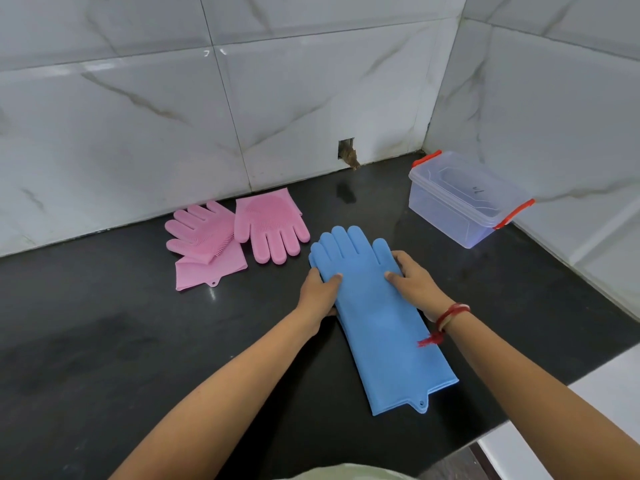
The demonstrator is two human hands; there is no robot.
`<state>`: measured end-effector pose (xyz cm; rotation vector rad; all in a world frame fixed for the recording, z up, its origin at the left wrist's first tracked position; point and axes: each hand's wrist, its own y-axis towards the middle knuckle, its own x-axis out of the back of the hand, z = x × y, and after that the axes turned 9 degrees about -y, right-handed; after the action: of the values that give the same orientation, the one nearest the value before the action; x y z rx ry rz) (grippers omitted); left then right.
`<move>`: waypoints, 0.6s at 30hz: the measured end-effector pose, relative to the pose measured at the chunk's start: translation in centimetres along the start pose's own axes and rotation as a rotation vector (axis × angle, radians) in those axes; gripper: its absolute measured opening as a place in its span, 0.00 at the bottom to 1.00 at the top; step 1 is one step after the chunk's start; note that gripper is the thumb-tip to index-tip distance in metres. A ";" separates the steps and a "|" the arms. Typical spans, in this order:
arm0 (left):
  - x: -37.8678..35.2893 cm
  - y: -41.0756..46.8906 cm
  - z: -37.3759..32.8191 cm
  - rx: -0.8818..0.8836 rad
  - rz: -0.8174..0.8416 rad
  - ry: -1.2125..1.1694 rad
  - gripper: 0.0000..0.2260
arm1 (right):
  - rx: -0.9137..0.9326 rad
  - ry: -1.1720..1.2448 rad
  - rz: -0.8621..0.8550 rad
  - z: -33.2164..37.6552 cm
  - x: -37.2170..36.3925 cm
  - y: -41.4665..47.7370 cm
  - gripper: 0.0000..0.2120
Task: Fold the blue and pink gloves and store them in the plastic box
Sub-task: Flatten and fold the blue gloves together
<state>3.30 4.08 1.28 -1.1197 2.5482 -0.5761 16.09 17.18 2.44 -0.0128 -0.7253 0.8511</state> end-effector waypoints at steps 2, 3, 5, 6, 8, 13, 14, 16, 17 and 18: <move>0.3 0.0 0.1 -0.045 -0.008 0.068 0.09 | 0.017 -0.046 -0.032 0.2 -0.2 -0.2 0.16; 0.5 0.0 0.1 -0.078 -0.015 0.156 0.09 | 0.007 0.007 -0.044 0.1 -0.2 -0.4 0.18; 0.9 0.2 -0.2 -0.130 -0.031 0.360 0.09 | -0.046 0.151 -0.037 -0.4 0.0 -0.9 0.23; 1.1 0.3 -0.3 -0.139 -0.037 0.435 0.10 | -0.077 0.156 -0.017 -0.6 0.5 -1.3 0.26; 1.4 -0.1 -0.4 -0.143 -0.035 0.521 0.14 | -0.137 0.098 0.072 -1.3 1.7 -2.2 0.30; 2.4 -2.3 0.7 -0.499 -0.154 0.912 0.34 | -0.087 -0.414 0.066 -3.5 2.8 -4.7 0.33; 2.5 -3.0 0.9 -0.614 -0.154 0.991 0.32 | 0.007 -0.598 -0.075 -4.0 2.8 -5.1 0.31; 2.8 -4.5 1.5 -0.879 0.015 1.064 0.22 | 0.282 -0.753 -0.249 -4.5 2.9 -6.1 0.21; 3.1 -5.0 2.0 -0.975 0.180 1.076 0.18 | 0.416 -0.785 -0.201 -4.8 3.2 -6.6 0.18; 3.6 -5.4 2.5 -1.024 0.357 1.100 0.15 | 0.530 -0.859 -0.089 -5.2 3.5 -7.0 0.18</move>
<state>5.42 -2.50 1.26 -0.4997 4.0909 0.4587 25.42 16.30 2.52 0.8990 -1.2592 0.9361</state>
